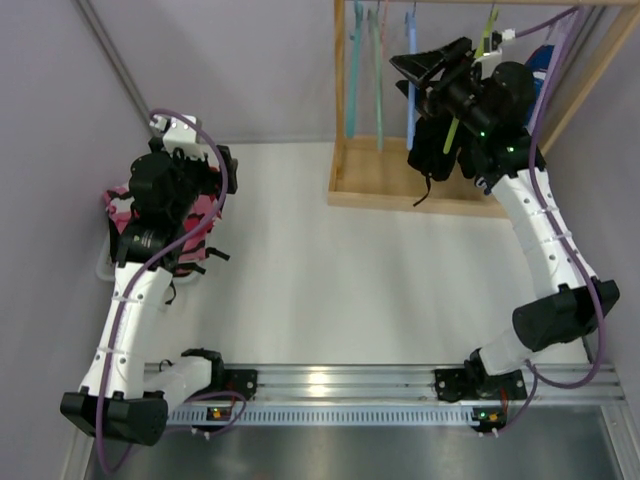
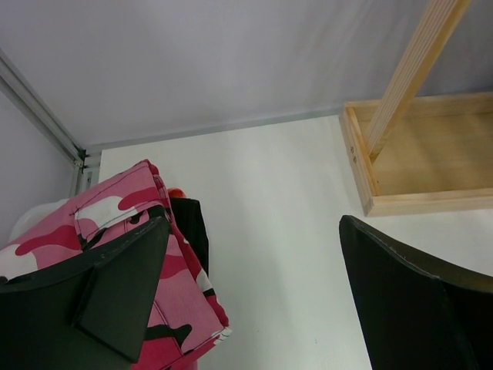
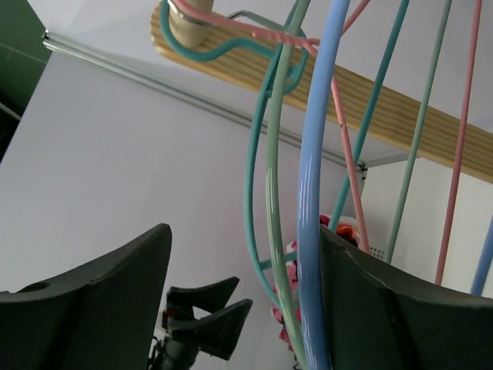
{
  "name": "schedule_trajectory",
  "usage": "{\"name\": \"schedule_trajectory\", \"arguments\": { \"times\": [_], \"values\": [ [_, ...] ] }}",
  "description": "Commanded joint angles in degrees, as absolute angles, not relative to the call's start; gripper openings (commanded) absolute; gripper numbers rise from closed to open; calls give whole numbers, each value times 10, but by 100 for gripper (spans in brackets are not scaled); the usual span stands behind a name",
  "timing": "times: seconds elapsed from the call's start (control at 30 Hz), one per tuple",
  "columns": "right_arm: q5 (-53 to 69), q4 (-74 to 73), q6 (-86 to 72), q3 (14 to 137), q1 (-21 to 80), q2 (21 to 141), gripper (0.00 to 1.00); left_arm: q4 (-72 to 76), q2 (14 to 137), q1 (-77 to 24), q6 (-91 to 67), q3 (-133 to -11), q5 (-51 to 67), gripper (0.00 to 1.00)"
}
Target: Remove the trousers from the hanger
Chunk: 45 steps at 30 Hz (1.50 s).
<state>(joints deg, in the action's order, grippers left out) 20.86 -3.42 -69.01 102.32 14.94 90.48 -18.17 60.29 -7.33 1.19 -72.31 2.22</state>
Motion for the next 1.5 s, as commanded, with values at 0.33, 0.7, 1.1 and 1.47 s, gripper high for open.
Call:
{"name": "schedule_trajectory", "arguments": {
  "times": [0.33, 0.7, 1.1, 1.47],
  "values": [
    [185, -148, -562, 968, 149, 775, 83, -163, 587, -77, 2, -730, 37, 98],
    [189, -125, -535, 930, 67, 687, 80, -163, 590, -78, 6, -727, 40, 98],
    [170, -143, -540, 957, -24, 738, 73, -162, 608, -78, -23, -731, 45, 98],
    [178, -44, -595, 1031, -18, 864, 66, -163, 603, -79, -26, -720, 39, 98]
  ]
}}
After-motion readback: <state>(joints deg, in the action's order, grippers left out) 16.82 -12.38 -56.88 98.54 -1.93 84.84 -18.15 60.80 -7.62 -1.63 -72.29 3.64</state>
